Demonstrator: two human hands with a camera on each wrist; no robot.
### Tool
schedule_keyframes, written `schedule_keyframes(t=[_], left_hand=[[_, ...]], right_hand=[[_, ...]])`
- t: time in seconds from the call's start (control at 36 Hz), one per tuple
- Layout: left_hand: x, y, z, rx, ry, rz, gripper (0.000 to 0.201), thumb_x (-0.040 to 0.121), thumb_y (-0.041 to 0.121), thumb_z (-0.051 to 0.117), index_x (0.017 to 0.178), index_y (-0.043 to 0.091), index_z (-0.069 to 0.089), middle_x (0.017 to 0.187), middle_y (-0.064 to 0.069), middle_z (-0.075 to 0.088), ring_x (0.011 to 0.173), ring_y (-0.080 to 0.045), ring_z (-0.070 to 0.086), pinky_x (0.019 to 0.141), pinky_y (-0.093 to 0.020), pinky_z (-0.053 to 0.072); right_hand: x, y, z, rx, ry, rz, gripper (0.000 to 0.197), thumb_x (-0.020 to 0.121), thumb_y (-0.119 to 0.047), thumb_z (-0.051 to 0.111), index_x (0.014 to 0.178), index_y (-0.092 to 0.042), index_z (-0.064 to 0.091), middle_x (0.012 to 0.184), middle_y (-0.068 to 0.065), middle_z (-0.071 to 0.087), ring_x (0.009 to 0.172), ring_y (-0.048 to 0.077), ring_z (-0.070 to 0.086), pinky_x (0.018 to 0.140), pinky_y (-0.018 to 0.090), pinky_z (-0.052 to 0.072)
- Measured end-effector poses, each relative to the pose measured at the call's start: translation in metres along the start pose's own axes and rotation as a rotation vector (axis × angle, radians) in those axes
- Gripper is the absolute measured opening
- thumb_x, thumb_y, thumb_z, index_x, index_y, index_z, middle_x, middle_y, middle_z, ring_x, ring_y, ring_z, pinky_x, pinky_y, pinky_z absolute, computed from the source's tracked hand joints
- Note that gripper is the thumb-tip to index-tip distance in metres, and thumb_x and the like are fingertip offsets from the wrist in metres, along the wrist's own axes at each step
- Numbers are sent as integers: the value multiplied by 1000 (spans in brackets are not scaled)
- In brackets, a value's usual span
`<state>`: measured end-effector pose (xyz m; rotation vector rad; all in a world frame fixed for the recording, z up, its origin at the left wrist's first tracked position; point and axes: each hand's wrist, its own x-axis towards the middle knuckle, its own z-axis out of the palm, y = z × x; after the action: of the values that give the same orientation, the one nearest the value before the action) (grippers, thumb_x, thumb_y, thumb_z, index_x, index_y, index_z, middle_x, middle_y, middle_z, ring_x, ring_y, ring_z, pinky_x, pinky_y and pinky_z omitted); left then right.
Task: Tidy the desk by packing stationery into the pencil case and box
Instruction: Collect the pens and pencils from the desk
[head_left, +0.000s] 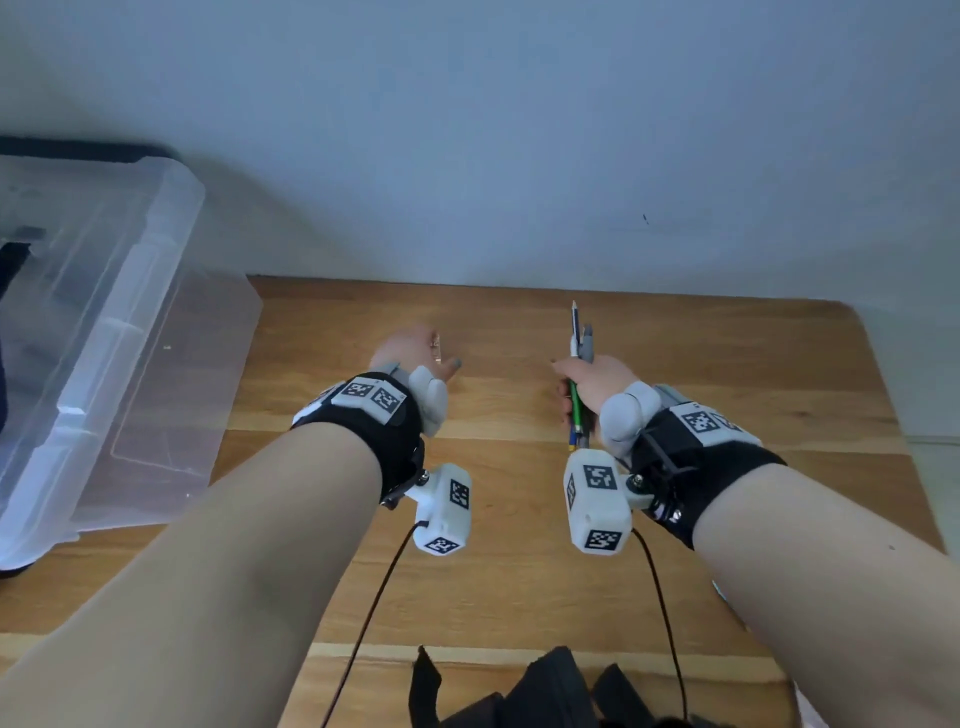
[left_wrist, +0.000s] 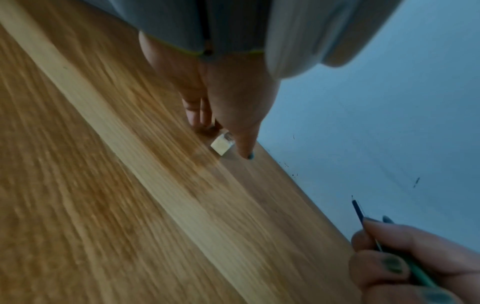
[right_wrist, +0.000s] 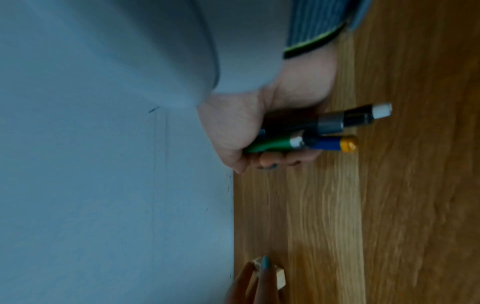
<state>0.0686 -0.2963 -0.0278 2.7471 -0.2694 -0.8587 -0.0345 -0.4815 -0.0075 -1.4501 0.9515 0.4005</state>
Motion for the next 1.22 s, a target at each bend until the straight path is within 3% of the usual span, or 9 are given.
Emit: schedule_keyframes(t=[0.17,0.28,0.42,0.58,0.81,0.86,1.03,1.14,1.22], left_hand=[[-1,-26,-15,3,100,-107,33,92,25,54,123,13,51,113,-12,63,92,-29,59,69,-33,43],[-11,-47,-18,-109,85,-150,47,86,14,58,131,15,46,122,-7,61,101,-27,60,80,-34,49],[-33,-59,-18,-51,-2,19,36,86,28,61,121,19,62,117,0,67,100,-22,63,83,-30,52],[-58,-43,-2,-125,-10,180,29,79,10,64,106,21,66,110,2,64,90,-16,59,68,-25,42],[-82,-43,-23,-275,-38,229,26,84,4,58,89,27,66,101,2,69,74,-18,69,67,-28,56],[-89,-48,-35,-338,-36,168,29,84,2,60,85,30,65,101,3,69,75,-20,73,73,-38,60],[-119,-56,-75,-168,116,130,32,84,4,58,100,28,70,93,6,61,80,-16,56,65,-26,45],[-142,-79,-109,-130,194,82,40,80,-3,52,99,27,72,115,1,64,103,-23,60,80,-37,53],[-163,-101,-130,-105,262,26,39,82,-4,54,104,24,71,118,1,58,96,-20,56,69,-28,42]], right_hand=[[-7,-6,8,-55,-39,33,43,92,-22,54,53,-11,41,42,3,43,39,19,38,46,26,35],[-9,-4,18,-86,4,21,39,92,-18,55,56,-12,40,51,5,40,37,17,36,44,24,33],[-12,8,30,-159,53,47,33,90,-9,54,61,-10,40,50,8,39,42,18,35,44,24,31],[-21,26,21,-167,128,68,31,89,-5,49,59,-8,41,49,10,41,43,20,38,46,28,34],[-31,2,36,-215,67,-8,29,89,-9,49,61,-9,41,50,10,42,43,20,39,47,29,36],[-36,-10,51,-279,32,-58,18,87,-11,49,70,-9,43,53,9,43,43,21,40,49,31,38],[-54,-49,105,-509,-103,-219,11,90,-17,49,80,-16,44,61,9,46,49,23,44,52,32,39],[-66,-82,150,-669,-186,-319,13,83,-24,48,92,-14,45,73,13,53,66,28,52,65,40,46],[-83,-105,191,-772,-262,-395,13,82,-27,47,81,-14,46,77,14,54,68,30,55,70,43,50]])
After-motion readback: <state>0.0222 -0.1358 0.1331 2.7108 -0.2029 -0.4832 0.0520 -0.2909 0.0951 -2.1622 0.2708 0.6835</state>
